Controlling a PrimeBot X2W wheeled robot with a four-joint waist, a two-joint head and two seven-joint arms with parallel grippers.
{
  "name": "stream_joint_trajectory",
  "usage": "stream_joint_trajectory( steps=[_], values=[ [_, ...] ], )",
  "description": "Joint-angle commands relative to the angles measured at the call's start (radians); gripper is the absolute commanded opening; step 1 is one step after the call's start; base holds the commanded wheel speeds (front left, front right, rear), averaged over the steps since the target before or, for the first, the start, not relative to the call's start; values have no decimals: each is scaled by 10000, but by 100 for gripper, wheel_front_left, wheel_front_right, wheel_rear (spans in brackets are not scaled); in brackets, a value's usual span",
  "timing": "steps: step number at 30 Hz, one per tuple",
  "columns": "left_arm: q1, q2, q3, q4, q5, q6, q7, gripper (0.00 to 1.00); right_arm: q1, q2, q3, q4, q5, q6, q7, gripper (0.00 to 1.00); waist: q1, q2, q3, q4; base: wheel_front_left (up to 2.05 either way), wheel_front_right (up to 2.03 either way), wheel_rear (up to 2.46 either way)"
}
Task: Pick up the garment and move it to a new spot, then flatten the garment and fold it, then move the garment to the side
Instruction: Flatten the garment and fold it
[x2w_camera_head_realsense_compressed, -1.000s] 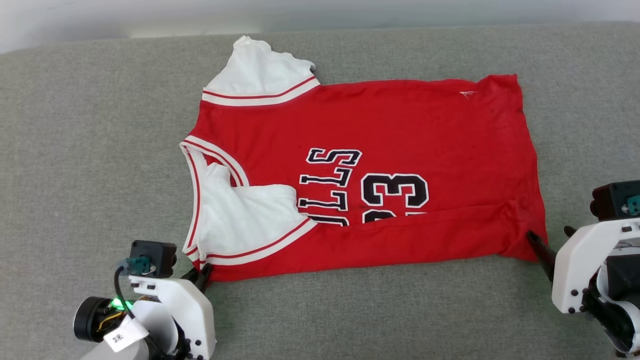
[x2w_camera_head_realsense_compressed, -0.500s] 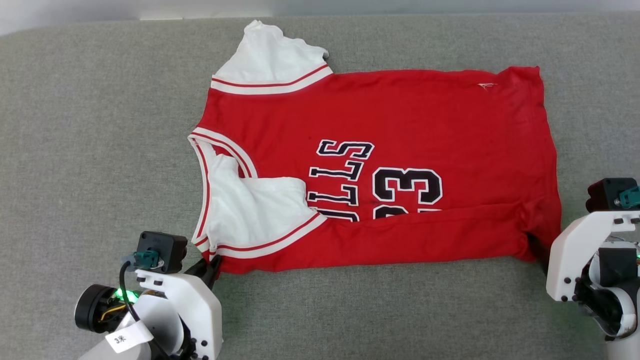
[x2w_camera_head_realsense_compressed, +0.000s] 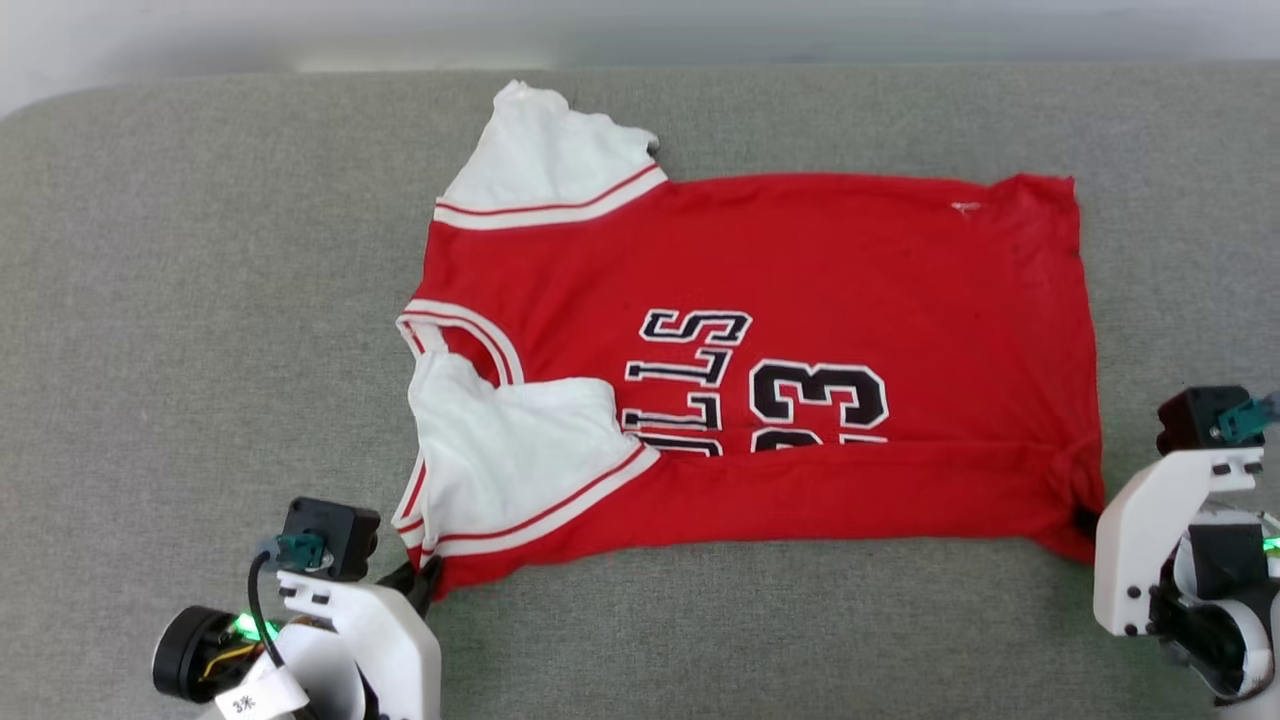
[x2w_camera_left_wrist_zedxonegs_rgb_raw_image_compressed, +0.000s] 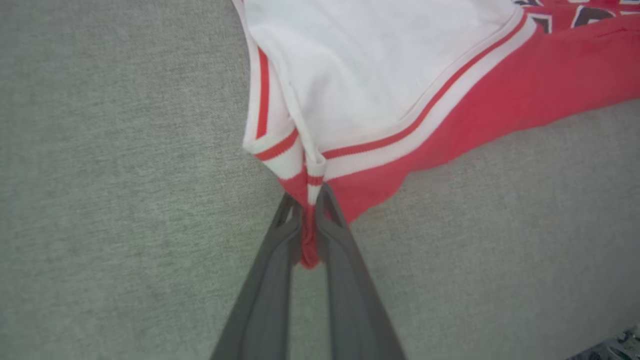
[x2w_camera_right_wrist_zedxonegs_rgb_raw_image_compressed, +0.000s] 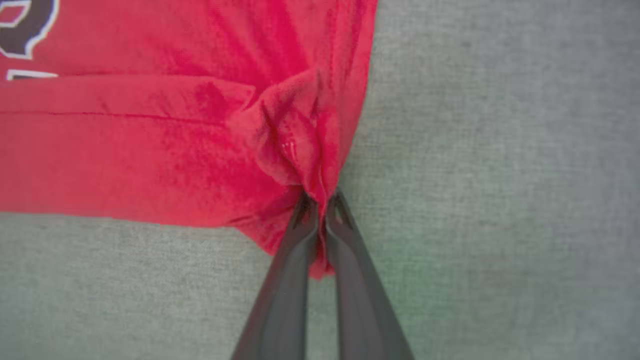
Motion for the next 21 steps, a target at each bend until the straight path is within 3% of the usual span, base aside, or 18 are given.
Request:
stream_joint_trajectory(
  steps=[1,15,21],
  values=[
    [150,51,-16,11,-29,15,-12,0,400,-108,-48,93,0,-11,145,0,-1,0,-137,-43,0,0,0],
    [1550,922,-208,-410,-350,148,59,0,2366,-894,-495,-1963,587,-14,940,0,-1,0,-1027,-62,0,0,0],
    [1991,1167,-509,-690,-410,59,319,0,3248,-927,-807,-2545,805,-14,1230,0,-1,0,-1079,-95,0,0,0]
  ],
)
